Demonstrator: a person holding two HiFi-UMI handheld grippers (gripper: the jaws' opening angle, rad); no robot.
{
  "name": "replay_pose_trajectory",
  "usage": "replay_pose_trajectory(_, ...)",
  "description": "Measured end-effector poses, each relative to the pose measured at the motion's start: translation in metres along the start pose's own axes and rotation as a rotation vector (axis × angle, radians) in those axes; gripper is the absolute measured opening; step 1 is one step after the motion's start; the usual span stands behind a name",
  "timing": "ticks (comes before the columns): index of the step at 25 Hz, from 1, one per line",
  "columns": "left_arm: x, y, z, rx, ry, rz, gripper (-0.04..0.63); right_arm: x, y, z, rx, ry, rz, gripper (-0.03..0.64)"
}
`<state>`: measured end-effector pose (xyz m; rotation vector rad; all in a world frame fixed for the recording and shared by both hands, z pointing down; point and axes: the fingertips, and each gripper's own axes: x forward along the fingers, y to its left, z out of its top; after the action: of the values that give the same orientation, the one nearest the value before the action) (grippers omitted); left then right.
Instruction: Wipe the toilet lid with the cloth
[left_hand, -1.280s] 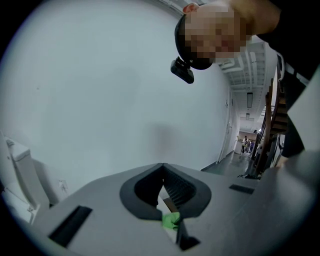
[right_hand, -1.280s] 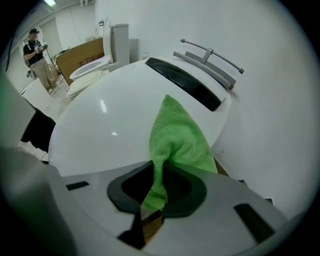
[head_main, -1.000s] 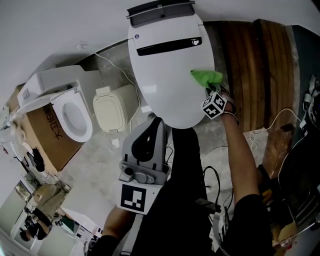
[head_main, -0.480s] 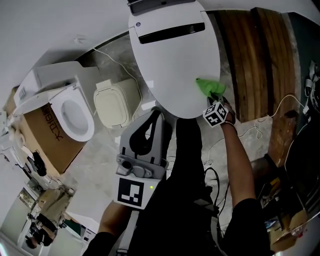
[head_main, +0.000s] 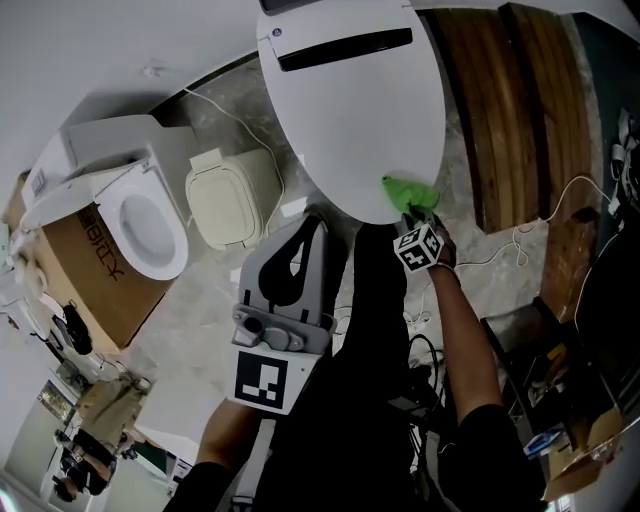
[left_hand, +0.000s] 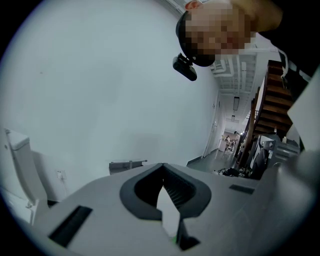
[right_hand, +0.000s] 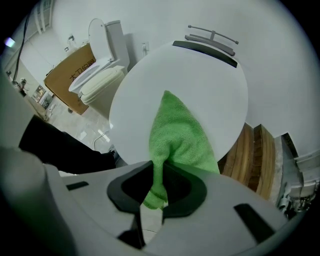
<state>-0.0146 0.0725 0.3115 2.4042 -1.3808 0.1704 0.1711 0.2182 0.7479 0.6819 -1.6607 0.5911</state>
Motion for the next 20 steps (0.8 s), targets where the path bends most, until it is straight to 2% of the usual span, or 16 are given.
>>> replay_pose_trajectory(7, -0.006, 0.001, -0.011, -0.01, 0.012, -0.01, -0.002, 0.004, 0.034, -0.001, 0.018, 0.008, 0.037, 0.066)
replay_pose_trajectory(11, -0.007, 0.0, -0.013, -0.015, 0.019, -0.01, -0.002, 0.001, 0.061, -0.003, -0.021, 0.039, 0.129, 0.066)
replay_pose_trajectory(13, -0.006, 0.0, -0.012, -0.016, 0.019, -0.01, -0.002, -0.007, 0.066, 0.004, -0.005, 0.019, 0.159, 0.066)
replay_pose_trajectory(16, -0.004, 0.002, -0.011, -0.02, 0.02, -0.004, -0.002, -0.031, 0.051, 0.025, 0.11, -0.076, 0.159, 0.066)
replay_pose_trajectory(20, 0.003, 0.003, -0.007, -0.034, 0.01, 0.016, -0.002, -0.073, -0.002, 0.067, 0.315, -0.284, 0.138, 0.067)
